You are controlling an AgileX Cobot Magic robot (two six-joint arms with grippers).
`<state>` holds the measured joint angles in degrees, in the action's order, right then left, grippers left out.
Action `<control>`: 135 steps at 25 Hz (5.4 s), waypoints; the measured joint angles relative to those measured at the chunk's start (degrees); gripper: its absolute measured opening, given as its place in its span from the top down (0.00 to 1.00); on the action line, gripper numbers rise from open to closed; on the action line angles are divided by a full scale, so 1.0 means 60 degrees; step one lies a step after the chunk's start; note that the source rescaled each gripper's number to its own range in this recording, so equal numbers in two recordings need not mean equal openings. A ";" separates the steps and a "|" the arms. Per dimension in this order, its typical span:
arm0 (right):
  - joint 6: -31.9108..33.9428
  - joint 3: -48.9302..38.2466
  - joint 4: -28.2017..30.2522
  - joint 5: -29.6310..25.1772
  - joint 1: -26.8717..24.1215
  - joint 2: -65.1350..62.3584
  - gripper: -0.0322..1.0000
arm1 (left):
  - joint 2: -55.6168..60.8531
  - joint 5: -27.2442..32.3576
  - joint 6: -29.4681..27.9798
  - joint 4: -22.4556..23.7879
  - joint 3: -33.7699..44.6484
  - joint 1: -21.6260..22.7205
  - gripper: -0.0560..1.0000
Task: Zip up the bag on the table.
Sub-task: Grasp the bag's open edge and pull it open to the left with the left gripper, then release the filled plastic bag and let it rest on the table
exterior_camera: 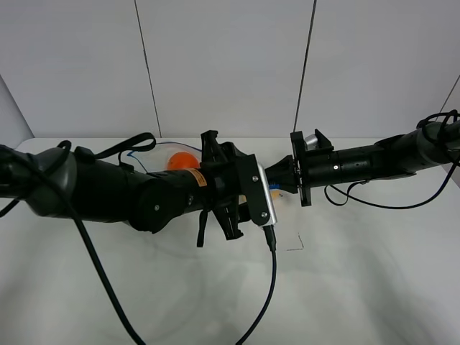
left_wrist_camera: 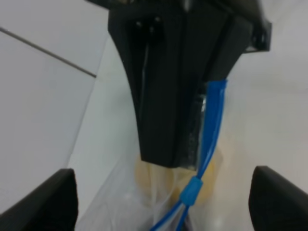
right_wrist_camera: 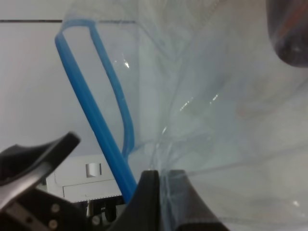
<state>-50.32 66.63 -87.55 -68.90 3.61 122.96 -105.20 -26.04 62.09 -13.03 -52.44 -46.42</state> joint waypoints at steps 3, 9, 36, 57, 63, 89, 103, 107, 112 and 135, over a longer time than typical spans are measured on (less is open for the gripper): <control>0.0000 0.0000 0.0000 0.0000 0.0000 0.0000 0.97 | -0.0013 -0.0022 0.0000 0.0001 0.0000 0.0000 0.09; 0.0000 0.0000 0.0000 0.0000 0.0000 0.0000 0.97 | -0.0057 0.0164 0.0000 0.0001 0.0000 0.0000 0.33; 0.0000 0.0000 -0.0189 0.0000 0.0000 0.0000 0.97 | -0.0076 0.0291 -0.0022 0.0028 0.0000 -0.0211 0.63; 0.0000 0.0000 -0.0251 0.0000 0.0000 0.0000 0.97 | -0.0076 0.0049 0.0437 0.0018 0.0000 -0.0130 0.95; 0.0000 0.0000 -0.0516 0.0206 0.0022 0.0000 0.97 | -0.0076 0.0095 0.0938 0.0069 0.0054 0.0515 0.95; 0.0008 0.0000 -0.0506 0.0011 -0.0007 0.0000 0.97 | 0.1406 -0.0161 0.1768 0.0105 0.1804 0.3844 0.95; 0.0017 0.0000 -0.0758 0.0011 0.0025 0.0000 0.97 | 0.1406 -0.0031 0.2180 0.0372 0.1819 0.5567 0.95; 0.0046 0.0030 -0.0909 0.0011 0.0048 0.0000 0.97 | 0.1406 0.0079 0.2187 0.0548 0.1819 0.5771 0.95; 0.0046 0.0030 -0.0920 0.0019 0.0111 0.0000 0.97 | 0.1406 0.0084 0.2179 0.0553 0.1819 0.5831 0.95; 0.0046 0.0030 -0.0507 0.0002 -0.0086 0.0000 0.97 | 0.1406 -0.0387 -0.0350 -0.0017 0.1832 0.7364 0.12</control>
<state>-50.04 66.81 -90.60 -68.89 3.09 122.96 -96.76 -28.37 59.99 -13.13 -41.44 -2.23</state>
